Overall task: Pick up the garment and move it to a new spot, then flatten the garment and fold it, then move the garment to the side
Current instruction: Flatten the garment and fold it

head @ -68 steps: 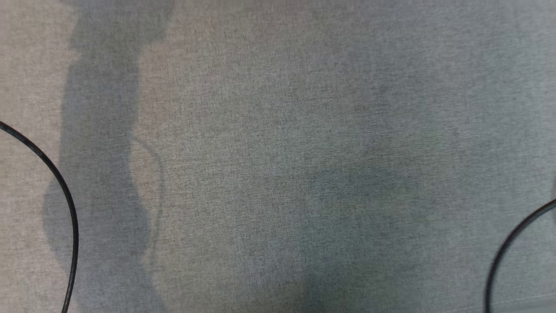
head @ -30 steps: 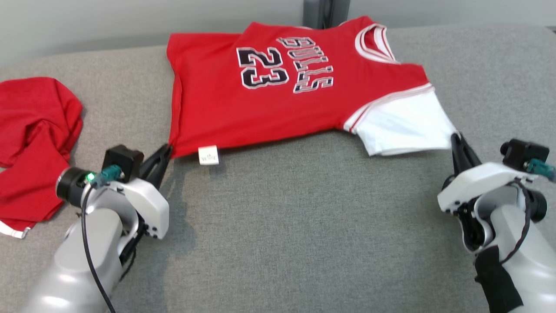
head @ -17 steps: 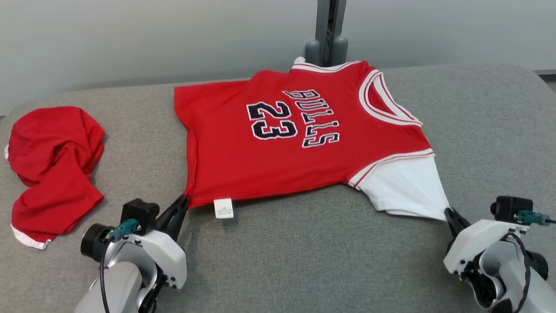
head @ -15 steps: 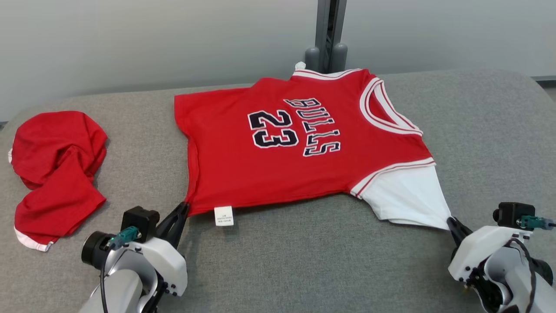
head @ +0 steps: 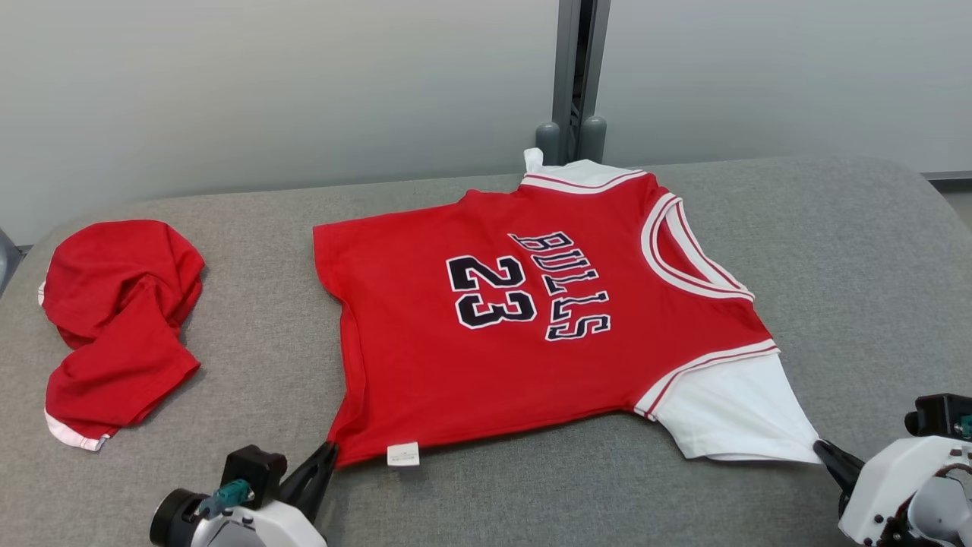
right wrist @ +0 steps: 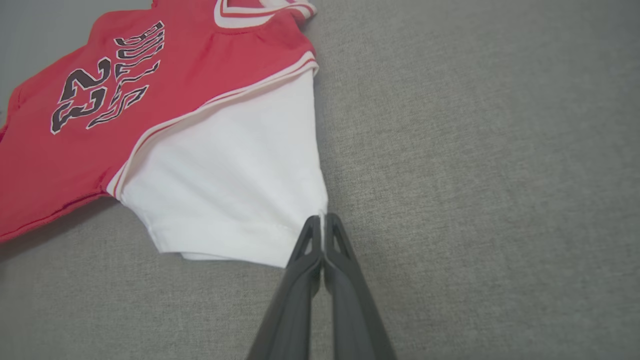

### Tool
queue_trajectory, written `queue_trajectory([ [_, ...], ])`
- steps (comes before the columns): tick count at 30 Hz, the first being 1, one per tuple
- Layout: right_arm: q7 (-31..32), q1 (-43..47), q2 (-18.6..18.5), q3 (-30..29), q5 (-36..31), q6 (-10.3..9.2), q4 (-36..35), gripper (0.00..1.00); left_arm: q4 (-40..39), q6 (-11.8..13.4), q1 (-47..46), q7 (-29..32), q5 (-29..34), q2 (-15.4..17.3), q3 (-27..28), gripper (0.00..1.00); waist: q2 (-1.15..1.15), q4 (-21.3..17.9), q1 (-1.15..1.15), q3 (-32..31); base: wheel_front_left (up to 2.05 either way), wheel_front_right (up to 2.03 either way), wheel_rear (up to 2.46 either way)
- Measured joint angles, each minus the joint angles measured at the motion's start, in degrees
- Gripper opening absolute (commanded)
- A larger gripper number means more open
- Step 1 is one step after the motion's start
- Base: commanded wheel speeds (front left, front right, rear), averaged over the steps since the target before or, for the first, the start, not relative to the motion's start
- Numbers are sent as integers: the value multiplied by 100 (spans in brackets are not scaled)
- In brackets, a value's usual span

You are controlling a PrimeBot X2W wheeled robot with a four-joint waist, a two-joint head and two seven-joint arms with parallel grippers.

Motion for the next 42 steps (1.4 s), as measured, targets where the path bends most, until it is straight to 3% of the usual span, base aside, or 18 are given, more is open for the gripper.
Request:
queue_trajectory([
  [11,985,809,-402,-246,590,0,-985,0,-793,-99,715,402,-65,387,-315,0,0,37,0,-139,0,0,0],
  [19,1714,1408,-581,-594,847,0,-1555,0,-1550,58,1238,656,-185,664,-326,0,0,59,0,-214,0,0,0],
  [32,2551,2190,-475,-1376,737,-1,-2510,0,-2559,303,1842,1060,-319,1062,-352,0,0,98,0,-243,0,0,0],
  [42,2725,1968,-220,-1826,268,-1,-3273,0,-3319,397,1863,1361,-778,1112,-81,0,0,171,0,-144,0,0,0],
])
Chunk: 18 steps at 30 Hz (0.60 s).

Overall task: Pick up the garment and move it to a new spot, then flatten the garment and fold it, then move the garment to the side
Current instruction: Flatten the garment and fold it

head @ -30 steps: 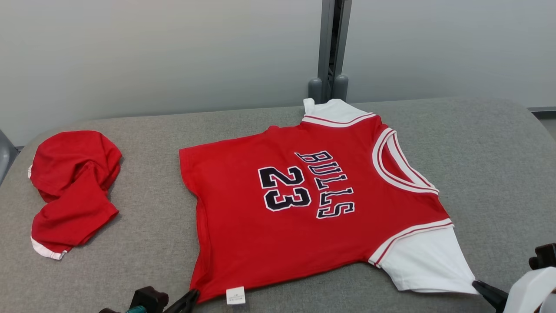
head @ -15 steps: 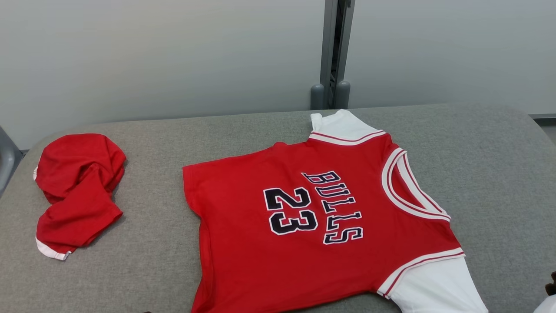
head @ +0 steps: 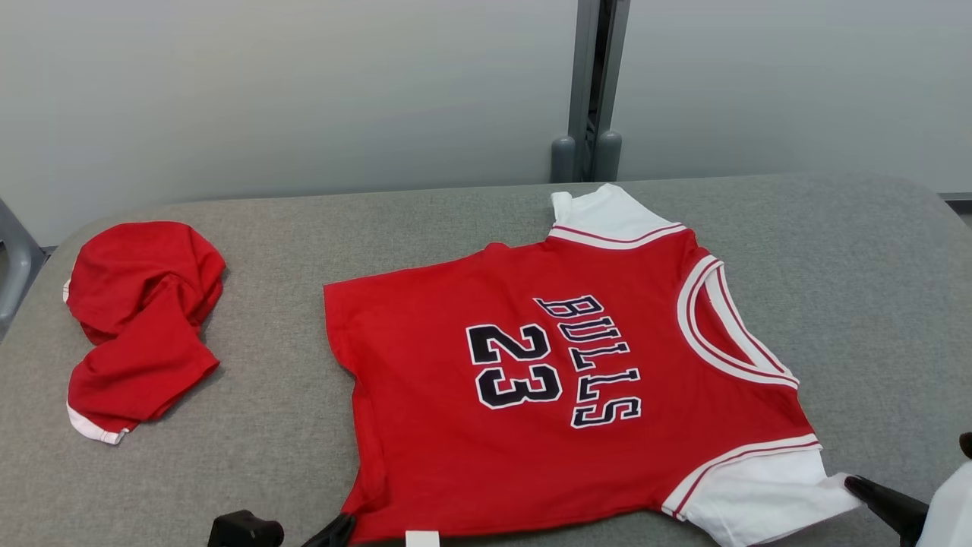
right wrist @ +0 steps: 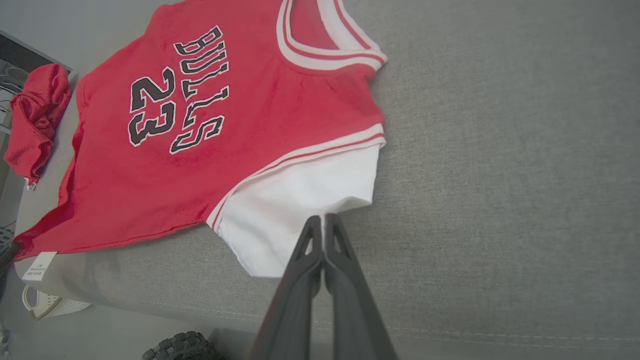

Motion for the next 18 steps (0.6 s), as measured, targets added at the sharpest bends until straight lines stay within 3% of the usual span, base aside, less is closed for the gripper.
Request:
queue_trajectory([
  [8,66,-627,159,-232,-347,0,-213,0,-601,-3,-199,355,-586,-11,298,0,0,145,0,215,0,0,0],
  [18,-227,-2295,390,-411,-1234,0,546,0,-396,-91,-1210,654,-597,-34,376,0,0,424,0,1005,0,0,0],
])
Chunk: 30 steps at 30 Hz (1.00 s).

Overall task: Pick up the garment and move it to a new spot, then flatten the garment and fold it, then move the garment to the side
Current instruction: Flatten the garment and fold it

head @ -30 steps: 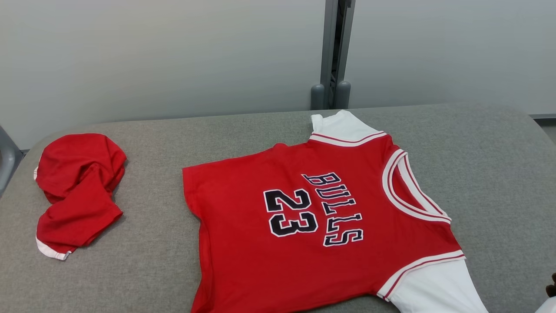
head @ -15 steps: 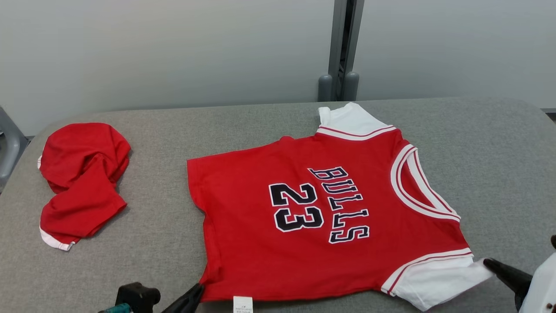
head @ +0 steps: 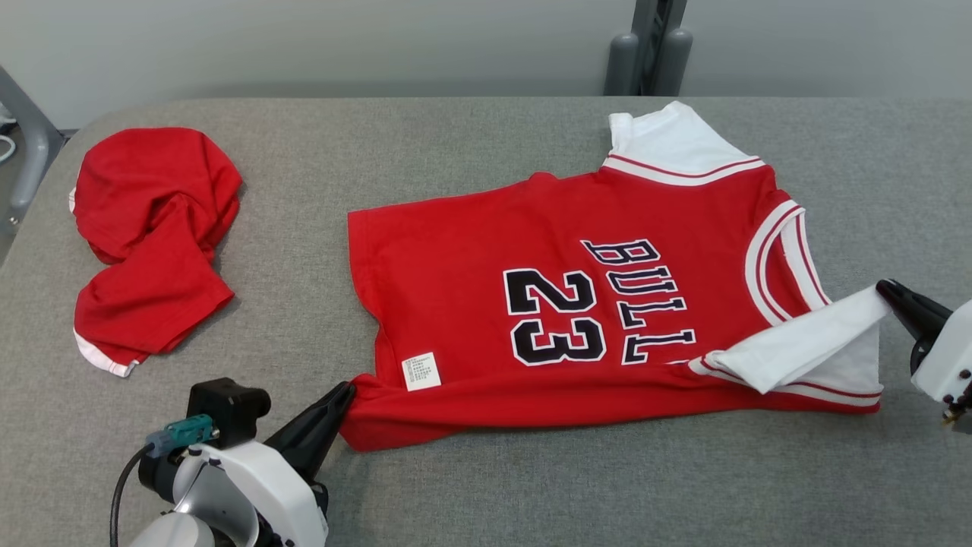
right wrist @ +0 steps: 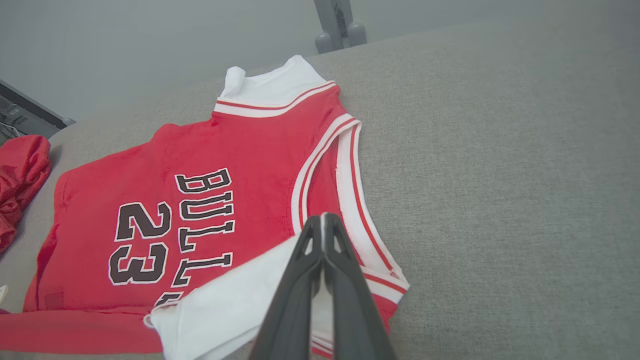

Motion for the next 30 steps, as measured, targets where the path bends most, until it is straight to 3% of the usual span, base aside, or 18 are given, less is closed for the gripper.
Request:
queue_trajectory([
  [13,-611,-943,-64,427,-281,0,749,0,592,-249,-775,-250,369,-149,-224,0,0,156,0,508,0,0,0],
  [27,-1223,-1508,-212,748,-491,0,1414,0,1258,-348,-1426,-709,676,-463,-437,0,0,255,0,861,0,0,0],
  [28,-1228,-1532,-198,756,-490,0,1470,15,1312,-349,-1457,-708,697,-470,-475,16,0,253,0,875,0,0,0],
  [29,-1274,-1549,-199,781,-519,0,1497,100,1373,-356,-1484,-688,708,-476,-506,39,0,252,0,887,0,0,0],
  [30,-1325,-1579,-197,780,-548,0,1538,100,1428,-374,-1503,-634,714,-478,-563,98,0,251,0,893,0,0,0],
])
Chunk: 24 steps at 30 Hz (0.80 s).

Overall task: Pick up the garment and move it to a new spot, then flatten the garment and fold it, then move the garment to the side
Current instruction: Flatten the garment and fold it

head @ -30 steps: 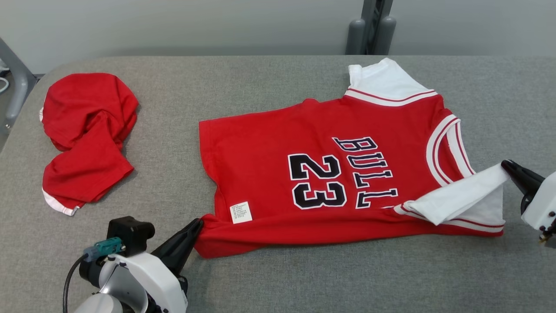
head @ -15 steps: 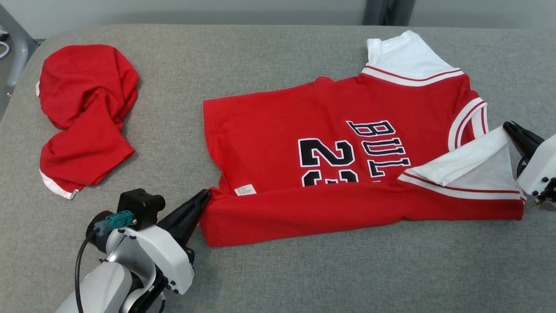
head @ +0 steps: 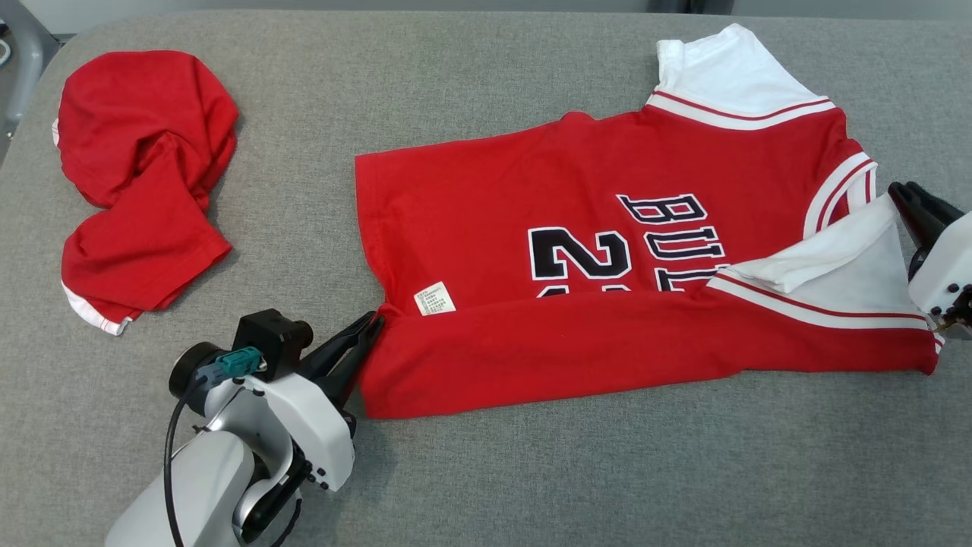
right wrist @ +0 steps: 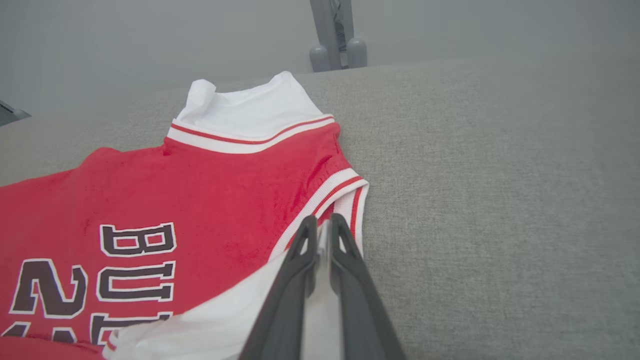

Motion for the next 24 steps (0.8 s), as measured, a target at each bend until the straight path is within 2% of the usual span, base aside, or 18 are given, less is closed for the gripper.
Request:
queue_trajectory([
  [2,-182,-62,25,-89,-92,0,130,100,55,5,-5,-108,12,-37,-1,100,0,-2,0,-1,0,0,0],
  [11,-1289,-53,147,-142,-388,0,283,100,255,454,-57,-946,103,-211,290,100,0,-23,0,-263,0,0,0],
  [18,-2285,638,338,-38,-532,0,-167,100,71,942,402,-1366,0,-427,822,100,0,-126,0,-673,0,0,0],
  [24,-2964,1396,620,-96,-903,0,-514,100,8,1095,1040,-1410,58,-665,1057,100,0,-272,0,-1028,0,0,0],
])
